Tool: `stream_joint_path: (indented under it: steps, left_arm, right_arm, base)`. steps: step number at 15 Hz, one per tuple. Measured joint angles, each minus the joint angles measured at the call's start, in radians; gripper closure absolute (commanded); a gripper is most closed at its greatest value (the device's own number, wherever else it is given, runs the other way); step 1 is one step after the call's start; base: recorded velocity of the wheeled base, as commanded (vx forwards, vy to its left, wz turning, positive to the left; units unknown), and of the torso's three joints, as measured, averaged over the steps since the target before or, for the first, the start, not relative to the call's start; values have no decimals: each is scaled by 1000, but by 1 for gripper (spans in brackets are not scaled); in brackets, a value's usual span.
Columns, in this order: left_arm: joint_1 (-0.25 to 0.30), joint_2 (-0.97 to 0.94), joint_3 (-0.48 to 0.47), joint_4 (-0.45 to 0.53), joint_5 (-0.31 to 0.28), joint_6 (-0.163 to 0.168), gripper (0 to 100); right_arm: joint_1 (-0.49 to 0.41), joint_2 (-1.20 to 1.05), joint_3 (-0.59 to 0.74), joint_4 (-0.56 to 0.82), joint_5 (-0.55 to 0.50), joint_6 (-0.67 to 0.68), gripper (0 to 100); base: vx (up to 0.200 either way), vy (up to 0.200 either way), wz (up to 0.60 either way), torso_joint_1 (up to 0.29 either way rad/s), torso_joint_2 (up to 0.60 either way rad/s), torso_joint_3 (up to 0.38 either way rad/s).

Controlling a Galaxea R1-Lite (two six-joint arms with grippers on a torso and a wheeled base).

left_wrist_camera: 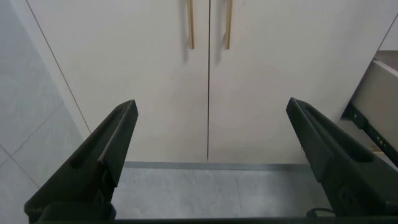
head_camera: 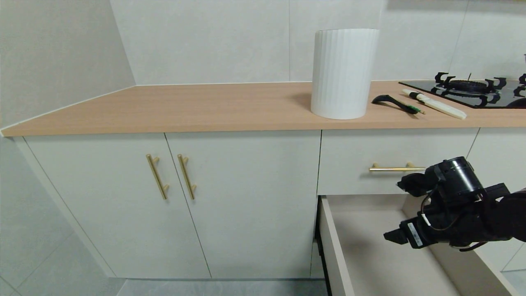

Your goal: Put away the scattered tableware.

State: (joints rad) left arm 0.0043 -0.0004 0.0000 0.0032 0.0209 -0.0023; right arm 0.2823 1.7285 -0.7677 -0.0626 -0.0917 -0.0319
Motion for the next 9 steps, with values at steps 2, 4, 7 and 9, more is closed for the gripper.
stream_joint_path:
  steps: [2,4,7,9]
  left_arm:
    - [0,0,0,0,0,0,0]
    - [0,0,0,0,0,0,0]
    - [0,0,0,0,0,0,0]
    - [0,0,0,0,0,0,0]
  right_arm:
    - [-41,-6,0,-43,1,0,0]
    - [-55,-17,1,-47,1,-1,0]
    - [-60,-24,2,-45,1,-2,0]
    - [-61,-25,2,-48,1,-2,0]
  base:
    - [0,0,0,0,0,0]
    - [0,0,0,0,0,0]
    - [0,0,0,11,-72,-63]
    - [0,0,0,80,-241,-256]
